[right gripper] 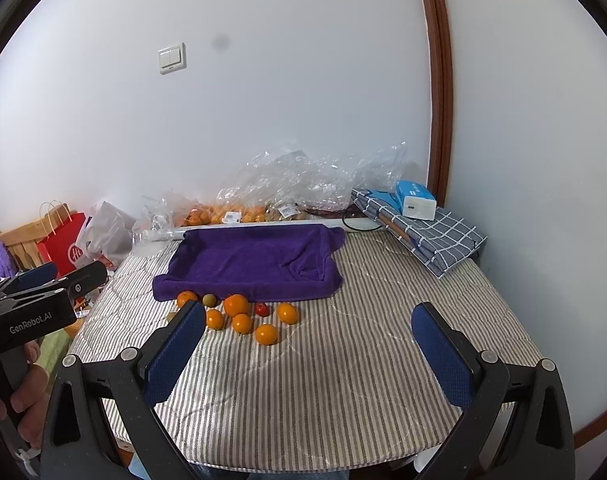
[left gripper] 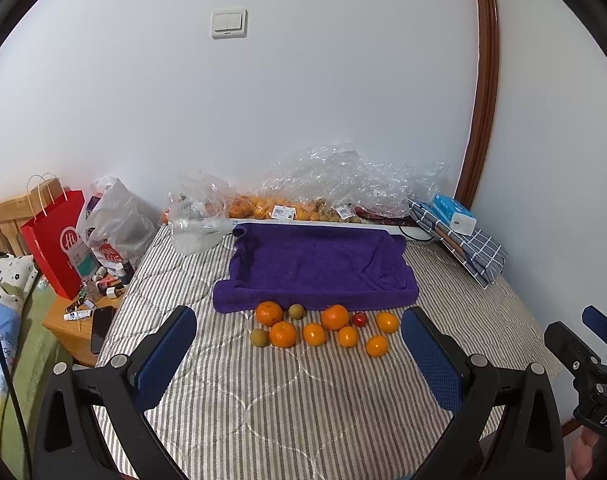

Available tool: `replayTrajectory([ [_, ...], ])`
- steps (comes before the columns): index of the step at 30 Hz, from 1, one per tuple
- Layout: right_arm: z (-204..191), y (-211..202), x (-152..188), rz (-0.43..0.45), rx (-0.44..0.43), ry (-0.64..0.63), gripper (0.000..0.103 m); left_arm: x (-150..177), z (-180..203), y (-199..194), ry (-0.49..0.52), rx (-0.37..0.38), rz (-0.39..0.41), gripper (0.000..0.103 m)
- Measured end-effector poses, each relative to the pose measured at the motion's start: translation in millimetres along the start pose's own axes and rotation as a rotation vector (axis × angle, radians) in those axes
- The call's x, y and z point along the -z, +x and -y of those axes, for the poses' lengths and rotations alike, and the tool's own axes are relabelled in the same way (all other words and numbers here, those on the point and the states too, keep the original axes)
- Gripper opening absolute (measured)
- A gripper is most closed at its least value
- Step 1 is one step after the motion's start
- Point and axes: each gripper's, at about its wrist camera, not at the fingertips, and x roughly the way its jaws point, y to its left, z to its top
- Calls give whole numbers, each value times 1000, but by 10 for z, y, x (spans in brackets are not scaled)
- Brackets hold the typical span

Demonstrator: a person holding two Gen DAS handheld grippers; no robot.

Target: Organize fruits

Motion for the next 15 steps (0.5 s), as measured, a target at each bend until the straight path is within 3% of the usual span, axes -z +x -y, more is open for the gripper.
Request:
replayTrajectory([
  [8,-28,82,2,-3,-13,0,102,-32,-18,36,0,1,1,103],
  [15,-56,283,-5,-3,-13,-3,102,-60,-111,296,-20,12,-6,103],
])
